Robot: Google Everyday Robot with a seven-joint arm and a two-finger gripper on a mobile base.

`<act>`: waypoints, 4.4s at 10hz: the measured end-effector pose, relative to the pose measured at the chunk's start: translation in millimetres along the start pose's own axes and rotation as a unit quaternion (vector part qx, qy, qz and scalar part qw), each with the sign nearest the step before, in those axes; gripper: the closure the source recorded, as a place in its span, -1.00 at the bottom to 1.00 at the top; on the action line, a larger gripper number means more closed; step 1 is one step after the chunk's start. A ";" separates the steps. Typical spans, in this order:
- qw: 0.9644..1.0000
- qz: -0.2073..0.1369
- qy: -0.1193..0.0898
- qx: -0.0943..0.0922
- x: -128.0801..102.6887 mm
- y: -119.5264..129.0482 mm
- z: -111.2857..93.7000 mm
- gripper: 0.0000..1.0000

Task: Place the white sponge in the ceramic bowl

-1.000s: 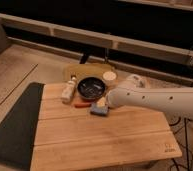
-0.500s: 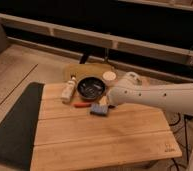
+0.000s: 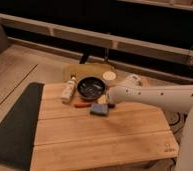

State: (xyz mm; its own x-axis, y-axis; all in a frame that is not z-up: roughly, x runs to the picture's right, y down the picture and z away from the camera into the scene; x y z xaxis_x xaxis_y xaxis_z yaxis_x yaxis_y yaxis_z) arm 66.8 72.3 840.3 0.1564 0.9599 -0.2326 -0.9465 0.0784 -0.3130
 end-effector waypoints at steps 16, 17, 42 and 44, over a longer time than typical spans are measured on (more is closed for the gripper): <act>0.993 0.019 0.103 -0.056 42.5 -0.1 94.7 0.74; 0.993 0.016 0.103 -0.053 41.4 -2.2 94.2 0.91; 0.997 -0.004 -0.041 0.059 -134.4 -68.8 -15.4 1.00; 0.998 -0.021 -0.048 0.046 -158.5 -54.6 -8.5 1.00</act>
State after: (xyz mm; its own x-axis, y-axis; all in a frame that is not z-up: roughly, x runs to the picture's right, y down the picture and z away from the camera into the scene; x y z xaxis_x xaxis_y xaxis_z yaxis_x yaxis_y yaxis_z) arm 96.1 -86.4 886.4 0.1734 0.9762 -0.1301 -0.9623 0.1398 -0.2331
